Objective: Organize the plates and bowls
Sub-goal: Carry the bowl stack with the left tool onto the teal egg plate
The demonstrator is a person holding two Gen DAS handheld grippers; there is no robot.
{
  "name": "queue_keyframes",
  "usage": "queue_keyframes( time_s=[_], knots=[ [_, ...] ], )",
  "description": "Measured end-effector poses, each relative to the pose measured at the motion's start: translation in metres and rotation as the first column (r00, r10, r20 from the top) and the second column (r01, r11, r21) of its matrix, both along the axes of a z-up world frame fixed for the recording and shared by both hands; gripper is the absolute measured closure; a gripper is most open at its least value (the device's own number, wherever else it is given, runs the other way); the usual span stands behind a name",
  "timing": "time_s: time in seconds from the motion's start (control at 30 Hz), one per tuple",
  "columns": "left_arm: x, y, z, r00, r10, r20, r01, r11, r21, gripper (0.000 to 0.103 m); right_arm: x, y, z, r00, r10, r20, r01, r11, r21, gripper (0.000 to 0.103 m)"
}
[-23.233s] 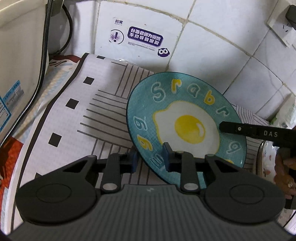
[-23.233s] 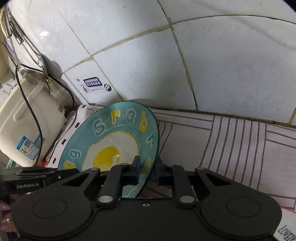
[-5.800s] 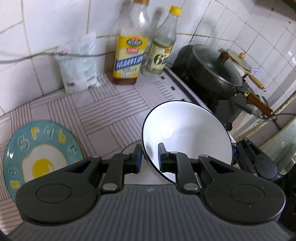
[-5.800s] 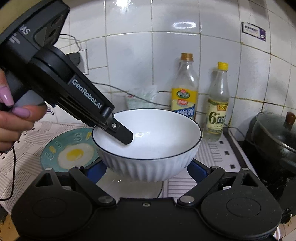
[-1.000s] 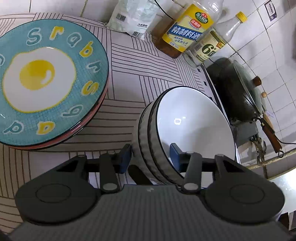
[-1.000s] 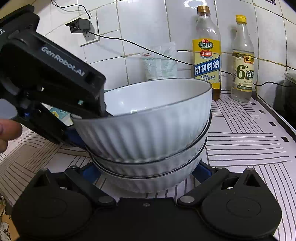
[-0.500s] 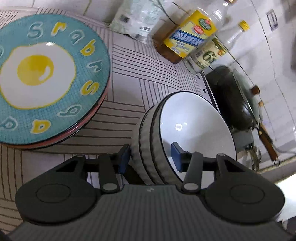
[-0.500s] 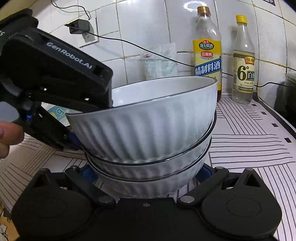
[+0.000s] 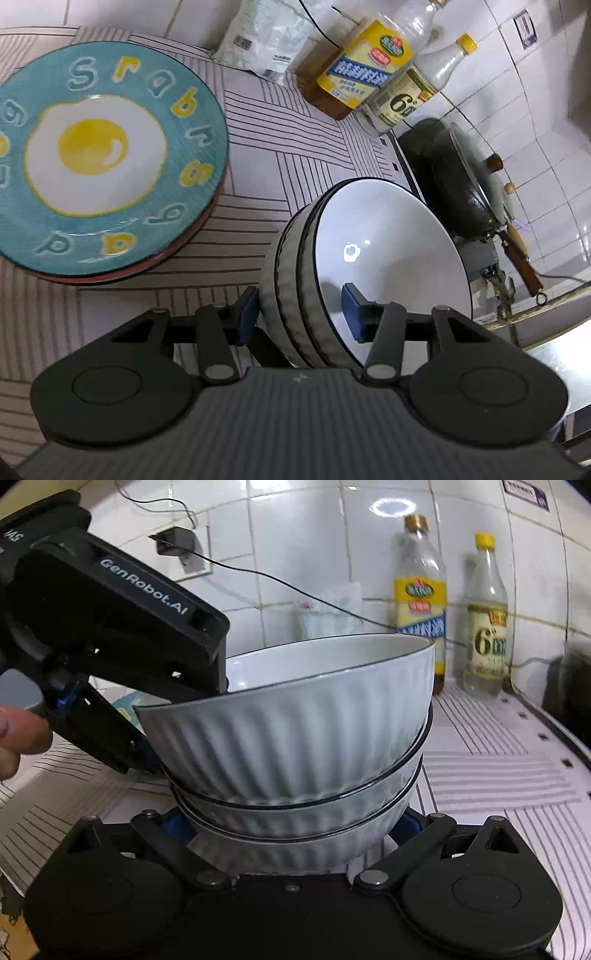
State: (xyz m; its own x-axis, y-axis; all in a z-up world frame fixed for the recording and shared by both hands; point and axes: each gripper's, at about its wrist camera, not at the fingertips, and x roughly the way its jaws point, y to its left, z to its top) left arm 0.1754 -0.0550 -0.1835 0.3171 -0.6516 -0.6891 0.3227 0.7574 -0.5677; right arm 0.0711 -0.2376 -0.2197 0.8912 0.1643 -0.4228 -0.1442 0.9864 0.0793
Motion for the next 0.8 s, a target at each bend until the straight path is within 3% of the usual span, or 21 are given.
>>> queue_keyframes(
  time_s=[0.5, 0.8],
  knots=[
    [0.010, 0.086, 0.057, 0.986, 0.147, 0.079, -0.147, 0.989, 0.001, 0.056, 0.031, 0.061, 0.050, 0.987, 0.147, 0.068, -0.147, 0.989, -0.006, 0.002],
    [0.044, 0.125, 0.046, 0.969, 0.240, 0.056, -0.240, 0.971, -0.009, 0.056, 0.079, 0.098, 0.052, 0.968, 0.245, 0.051, -0.245, 0.969, -0.014, 0.002]
  ],
)
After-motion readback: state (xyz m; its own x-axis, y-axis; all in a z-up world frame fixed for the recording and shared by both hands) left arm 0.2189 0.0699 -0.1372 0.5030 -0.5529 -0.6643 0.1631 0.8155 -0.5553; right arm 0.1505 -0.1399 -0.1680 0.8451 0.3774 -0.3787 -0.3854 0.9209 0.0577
